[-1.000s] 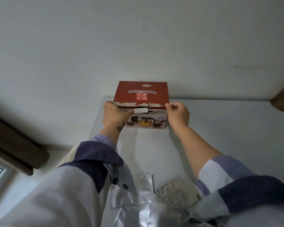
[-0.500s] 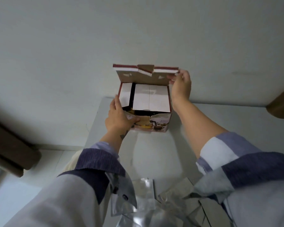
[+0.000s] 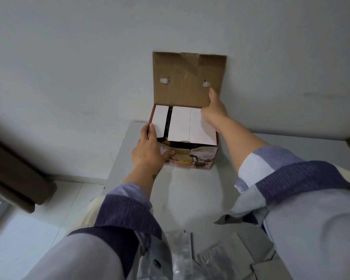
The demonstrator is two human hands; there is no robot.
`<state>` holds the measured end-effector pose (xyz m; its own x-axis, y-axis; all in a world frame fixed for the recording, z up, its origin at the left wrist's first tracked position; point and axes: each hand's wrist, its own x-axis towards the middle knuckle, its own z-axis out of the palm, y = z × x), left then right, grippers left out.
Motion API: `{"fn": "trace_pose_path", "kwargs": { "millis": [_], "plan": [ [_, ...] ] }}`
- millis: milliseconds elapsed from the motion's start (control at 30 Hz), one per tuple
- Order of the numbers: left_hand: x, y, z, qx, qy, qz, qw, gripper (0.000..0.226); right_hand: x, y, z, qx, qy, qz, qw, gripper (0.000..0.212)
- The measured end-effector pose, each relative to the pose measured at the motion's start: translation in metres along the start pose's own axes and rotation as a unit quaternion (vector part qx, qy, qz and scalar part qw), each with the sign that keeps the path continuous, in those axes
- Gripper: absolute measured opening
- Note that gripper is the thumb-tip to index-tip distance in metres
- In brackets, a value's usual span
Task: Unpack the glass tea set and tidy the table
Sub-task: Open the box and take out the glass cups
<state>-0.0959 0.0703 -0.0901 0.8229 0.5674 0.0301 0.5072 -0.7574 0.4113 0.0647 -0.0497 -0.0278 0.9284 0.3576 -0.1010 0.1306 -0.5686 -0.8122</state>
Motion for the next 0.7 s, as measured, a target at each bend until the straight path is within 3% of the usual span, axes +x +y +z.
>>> {"fn": "trace_pose_path", "kwargs": {
  "millis": [233,333,400,533,700],
  "plan": [
    [-0.003,0.006,-0.007,0.005,-0.012,-0.021,1.0,0.098,-0.036,0.021,0.008,-0.245,-0.081,-0.054,0.965,0.11],
    [-0.005,0.008,-0.008,0.016,-0.02,-0.024,0.999,0.099,-0.054,0.03,0.012,-0.277,-0.077,-0.08,0.954,0.104],
    [-0.005,0.009,-0.01,0.017,-0.027,-0.021,0.999,0.099,-0.062,0.032,0.013,-0.295,-0.05,-0.111,0.948,0.087],
    [-0.007,0.009,-0.012,0.0,-0.025,-0.021,0.999,0.097,-0.079,0.032,0.011,-0.164,0.048,-0.141,0.975,0.057],
    [-0.022,0.011,-0.011,0.005,-0.011,-0.03,0.999,0.097,-0.096,0.028,-0.002,0.068,0.112,-0.039,0.991,0.042]
  ]
}}
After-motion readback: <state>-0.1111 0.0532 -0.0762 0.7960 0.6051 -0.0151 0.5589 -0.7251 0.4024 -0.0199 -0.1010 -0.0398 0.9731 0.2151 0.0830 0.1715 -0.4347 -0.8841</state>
